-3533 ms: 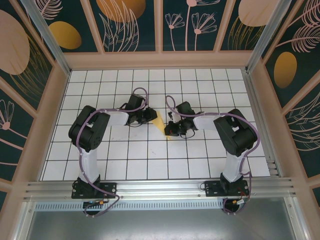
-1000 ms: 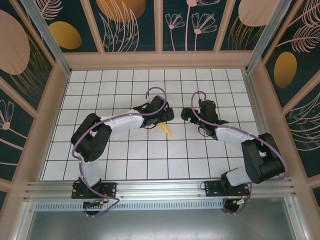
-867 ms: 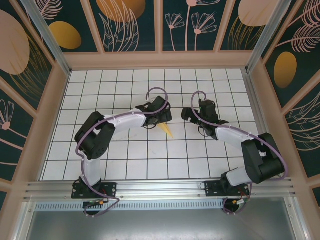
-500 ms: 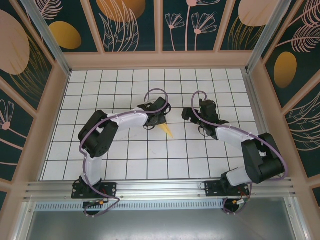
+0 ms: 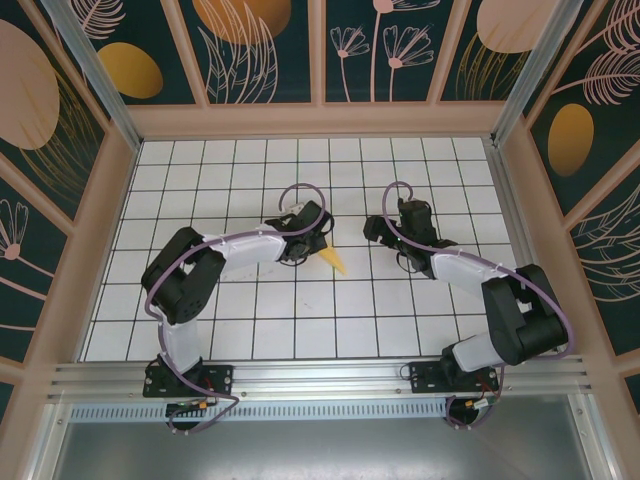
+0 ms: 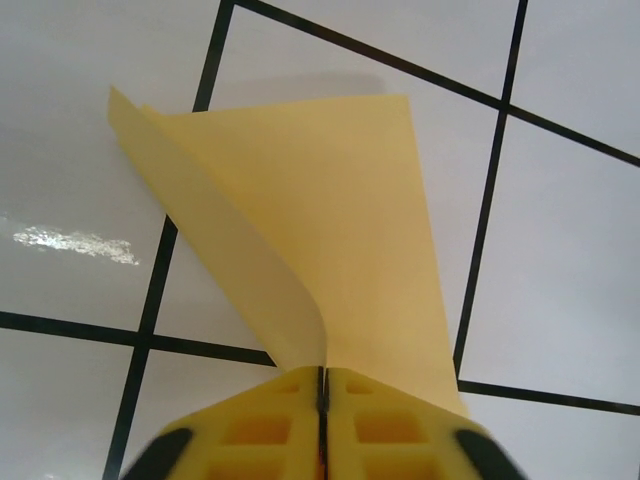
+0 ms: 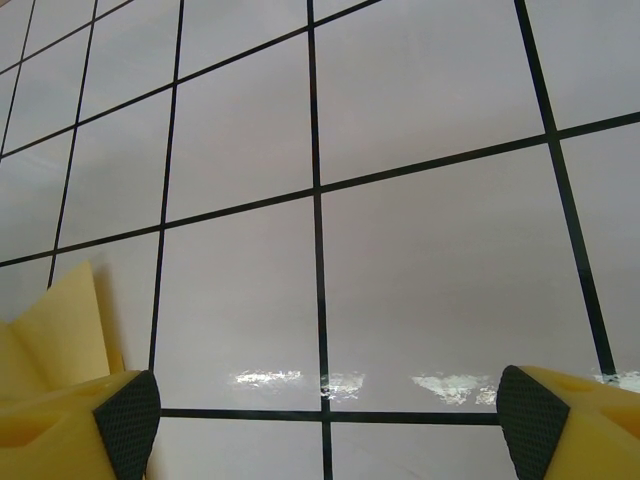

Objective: Fold a paper plane with a square sheet of paper (pick it up from the middle)
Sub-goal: Move a paper plane to the center of the table.

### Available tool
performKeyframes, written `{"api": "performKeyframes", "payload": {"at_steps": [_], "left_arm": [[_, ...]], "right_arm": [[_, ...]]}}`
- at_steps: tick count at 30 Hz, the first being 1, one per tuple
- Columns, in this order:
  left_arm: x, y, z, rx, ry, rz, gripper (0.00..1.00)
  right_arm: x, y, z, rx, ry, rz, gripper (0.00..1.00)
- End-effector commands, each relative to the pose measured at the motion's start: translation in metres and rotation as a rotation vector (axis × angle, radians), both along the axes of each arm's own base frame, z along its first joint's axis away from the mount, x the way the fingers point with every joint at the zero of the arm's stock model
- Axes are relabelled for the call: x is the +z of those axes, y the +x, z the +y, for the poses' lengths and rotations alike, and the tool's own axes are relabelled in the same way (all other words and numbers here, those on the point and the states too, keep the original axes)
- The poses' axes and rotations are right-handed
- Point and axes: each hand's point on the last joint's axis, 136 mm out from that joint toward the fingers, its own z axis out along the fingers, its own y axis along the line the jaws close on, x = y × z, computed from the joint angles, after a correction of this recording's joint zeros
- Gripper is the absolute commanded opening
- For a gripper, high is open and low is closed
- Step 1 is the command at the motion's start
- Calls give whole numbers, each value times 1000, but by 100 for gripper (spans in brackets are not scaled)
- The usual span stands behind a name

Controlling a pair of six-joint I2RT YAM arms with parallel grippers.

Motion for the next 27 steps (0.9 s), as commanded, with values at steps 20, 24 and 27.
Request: {"api": "performKeyframes", "payload": {"at_steps": [20,24,27], "left_arm": [[81,2,-57,-344,-481,-280,0],[67,3,-60,-354,-595,-244,0],[54,3,-60,-350,-620,-216,0]], "right_arm": [[60,-22,10,129,206,-70,88],[48,-34,19,169,226,-11,82],[40,-42,31,194,222,28,75]]}}
